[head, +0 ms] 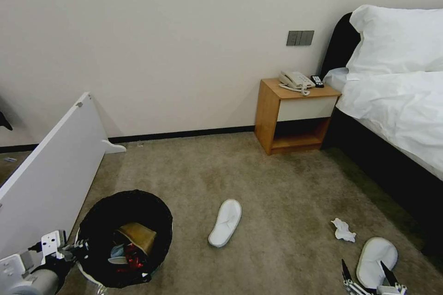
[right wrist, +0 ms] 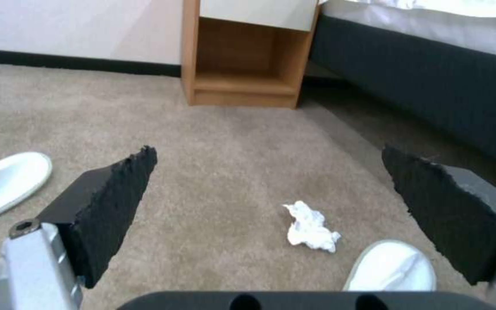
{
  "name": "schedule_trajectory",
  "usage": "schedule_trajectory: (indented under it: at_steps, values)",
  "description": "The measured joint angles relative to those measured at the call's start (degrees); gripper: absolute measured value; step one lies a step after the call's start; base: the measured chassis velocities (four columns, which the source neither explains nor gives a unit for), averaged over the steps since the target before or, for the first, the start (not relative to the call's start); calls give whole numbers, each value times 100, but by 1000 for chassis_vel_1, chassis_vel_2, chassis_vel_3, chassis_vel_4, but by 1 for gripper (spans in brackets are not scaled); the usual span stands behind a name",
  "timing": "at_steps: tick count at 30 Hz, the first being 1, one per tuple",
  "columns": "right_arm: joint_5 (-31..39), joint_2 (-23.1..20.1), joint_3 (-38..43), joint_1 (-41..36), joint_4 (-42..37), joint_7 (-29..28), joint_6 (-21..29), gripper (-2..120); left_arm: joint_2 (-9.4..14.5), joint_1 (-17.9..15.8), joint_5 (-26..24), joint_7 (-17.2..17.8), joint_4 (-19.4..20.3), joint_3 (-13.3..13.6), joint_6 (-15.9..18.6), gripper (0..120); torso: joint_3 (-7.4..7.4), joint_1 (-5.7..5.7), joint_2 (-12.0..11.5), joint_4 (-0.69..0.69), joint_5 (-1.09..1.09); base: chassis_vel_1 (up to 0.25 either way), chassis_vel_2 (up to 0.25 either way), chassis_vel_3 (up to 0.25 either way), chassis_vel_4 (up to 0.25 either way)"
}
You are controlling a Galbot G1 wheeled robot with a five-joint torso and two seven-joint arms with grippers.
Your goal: Pick up the trash bin, then pick up the garbage from the floor and place it into the trash bin.
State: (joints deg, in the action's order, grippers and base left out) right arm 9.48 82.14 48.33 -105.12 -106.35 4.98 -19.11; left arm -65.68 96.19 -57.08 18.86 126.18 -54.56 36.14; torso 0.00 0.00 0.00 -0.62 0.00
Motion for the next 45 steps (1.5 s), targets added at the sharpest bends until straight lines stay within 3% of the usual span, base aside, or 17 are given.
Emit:
schedule_trajectory:
  at_steps: [17, 29, 37, 45]
  values:
    - [-75, -80, -62, 11, -38, -302, -4, 100, -30, 15, -23, 37, 58, -15, 28, 1, 1, 0, -1, 0, 0, -56, 55, 56, -51]
    - [398, -288, -31, 261, 101, -693, 1101, 100, -14, 21, -64, 69, 98, -54, 71, 1, 0, 0, -1, 0, 0, 0, 0, 0, 0]
    - [1172, -501, 12, 959, 608, -1064, 2343, 100, -22, 14, -64, 113, 160, -89, 116, 1, 0, 0, -1, 0, 1, 0, 0, 0, 0]
    - [1791, -603, 98, 1622, 1419, -1068, 2773, 100, -43, 8, -61, 130, 178, -98, 139, 1, 0, 0, -1, 0, 1, 0, 0, 0, 0]
